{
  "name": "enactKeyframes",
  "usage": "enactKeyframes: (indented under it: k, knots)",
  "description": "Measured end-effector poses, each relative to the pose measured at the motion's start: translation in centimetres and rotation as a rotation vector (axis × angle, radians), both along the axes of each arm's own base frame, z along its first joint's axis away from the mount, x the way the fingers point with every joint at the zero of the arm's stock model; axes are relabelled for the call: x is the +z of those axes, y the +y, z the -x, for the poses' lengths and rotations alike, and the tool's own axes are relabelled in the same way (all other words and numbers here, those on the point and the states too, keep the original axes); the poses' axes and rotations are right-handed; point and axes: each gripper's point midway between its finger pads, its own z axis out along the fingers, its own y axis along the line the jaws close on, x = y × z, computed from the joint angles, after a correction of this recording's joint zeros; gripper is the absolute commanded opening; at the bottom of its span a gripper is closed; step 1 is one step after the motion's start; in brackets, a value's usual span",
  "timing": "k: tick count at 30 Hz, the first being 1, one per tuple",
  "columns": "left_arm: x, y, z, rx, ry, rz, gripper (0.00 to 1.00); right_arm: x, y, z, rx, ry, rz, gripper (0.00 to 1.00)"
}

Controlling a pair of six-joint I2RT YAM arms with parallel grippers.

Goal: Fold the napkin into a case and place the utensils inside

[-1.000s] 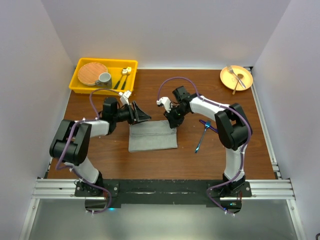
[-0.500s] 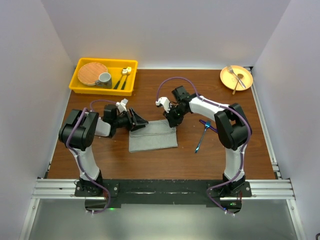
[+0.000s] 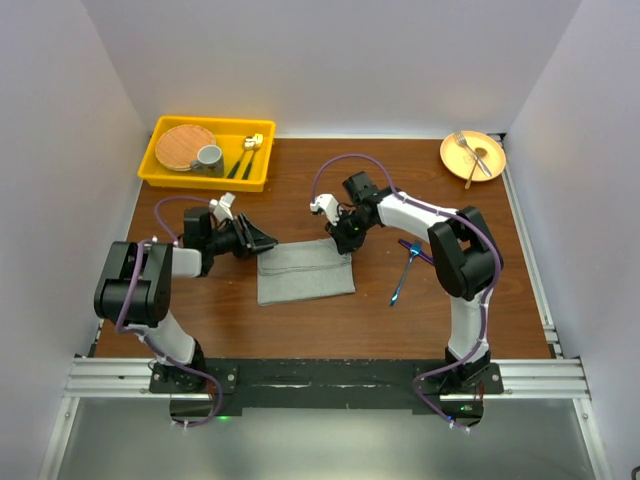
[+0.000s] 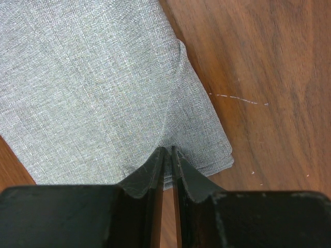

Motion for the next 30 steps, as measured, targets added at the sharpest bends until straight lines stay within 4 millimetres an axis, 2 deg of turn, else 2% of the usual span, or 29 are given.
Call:
enactKeyframes:
  k: [3,8,11,14,16,19,25,26,28,29,30]
  knots:
    - [1.4,-1.0,-0.1,-0.028,-0.043,0.007,0.48,0.0,0.0,0.0,0.001,0.000,0.000,0.15]
    - [2.8,-4.9,-1.0,-0.099,-0.093,0.028,0.56,0.0,0.0,0.0,0.002,-0.001,0.000,0.16]
    - [1.9,-6.8,-1.7,-0.115,-0.075,0.047,0.59,0.0,0.0,0.0,0.002,-0.001,0.000,0.16]
    - [-0.3,-7.3,-2.0,-0.099,-0.012,0.041,0.62,0.0,0.0,0.0,0.002,-0.001,0.000,0.16]
    - [-2.2,-6.9,-2.0,-0.074,0.040,0.025,0.63,0.0,0.0,0.0,0.002,-0.001,0.000,0.16]
    - [-2.5,-6.1,-2.5,-0.059,0.051,0.036,0.64,0.0,0.0,0.0,0.002,-0.002,-0.001,0.16]
    - [-2.4,-0.9,-2.5,0.036,0.066,0.043,0.63,0.0,0.2,-0.2,0.005,-0.012,-0.006,0.15]
    - [-2.4,0.5,-2.2,0.058,0.065,0.034,0.60,0.0,0.2,-0.2,0.005,-0.012,-0.006,0.15]
    - [-2.3,1.7,-2.0,0.069,0.056,0.022,0.52,0.0,0.2,-0.2,0.005,-0.013,-0.006,0.15]
    - [-2.3,2.3,-1.9,0.069,0.051,0.012,0.40,0.0,0.2,-0.2,0.005,-0.013,-0.006,0.15]
    - [-2.2,2.6,-1.8,0.068,0.043,0.002,0.33,0.0,0.2,-0.2,0.005,-0.012,-0.007,0.15]
